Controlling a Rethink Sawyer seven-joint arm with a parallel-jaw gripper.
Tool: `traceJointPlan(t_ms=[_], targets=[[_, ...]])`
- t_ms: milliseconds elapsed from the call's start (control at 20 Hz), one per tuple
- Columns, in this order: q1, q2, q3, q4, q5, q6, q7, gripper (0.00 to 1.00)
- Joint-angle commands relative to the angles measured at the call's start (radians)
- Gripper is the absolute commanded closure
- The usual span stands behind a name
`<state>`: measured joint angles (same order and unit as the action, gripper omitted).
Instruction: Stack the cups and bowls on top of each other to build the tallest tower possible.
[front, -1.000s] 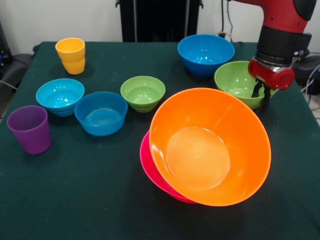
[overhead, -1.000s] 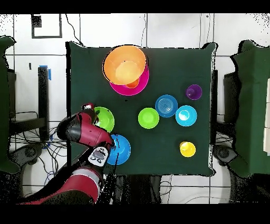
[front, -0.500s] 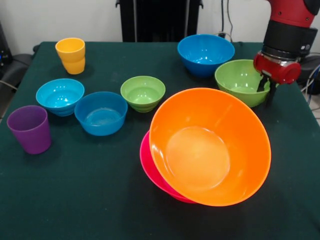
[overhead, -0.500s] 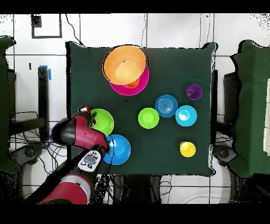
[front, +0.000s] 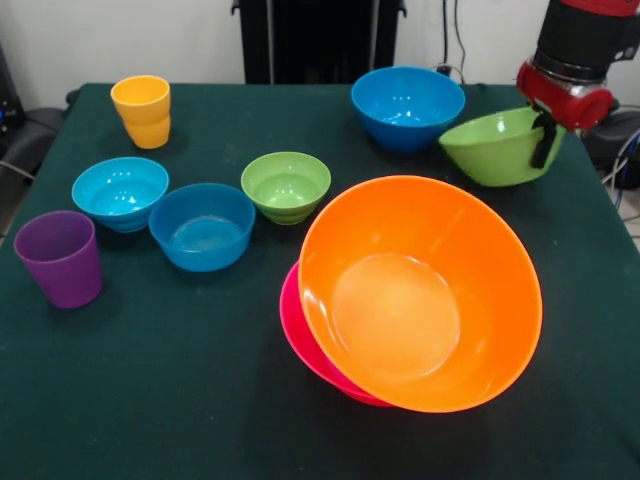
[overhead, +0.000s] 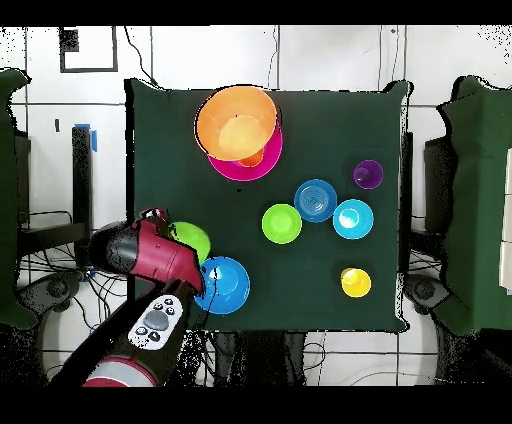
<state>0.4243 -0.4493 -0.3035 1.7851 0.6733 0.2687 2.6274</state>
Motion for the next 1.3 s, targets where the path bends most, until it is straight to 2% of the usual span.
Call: traceJointPlan(t_ms=[50,600,1100,1300], targets=[[-0.073,-0.050,0.013,-0.111,-0.075,0.231,0.061,1.00],[-0.120,-0.074,-0.004,-0.213,-0.143,0.380,0.051,1.00],[-0.109,0.030,-0.041,-0.396,-0.159,0.454,0.135,1.00],[-0.098,0.049,-0.077,-0.466,-0.167,0.527,0.163,1.00]])
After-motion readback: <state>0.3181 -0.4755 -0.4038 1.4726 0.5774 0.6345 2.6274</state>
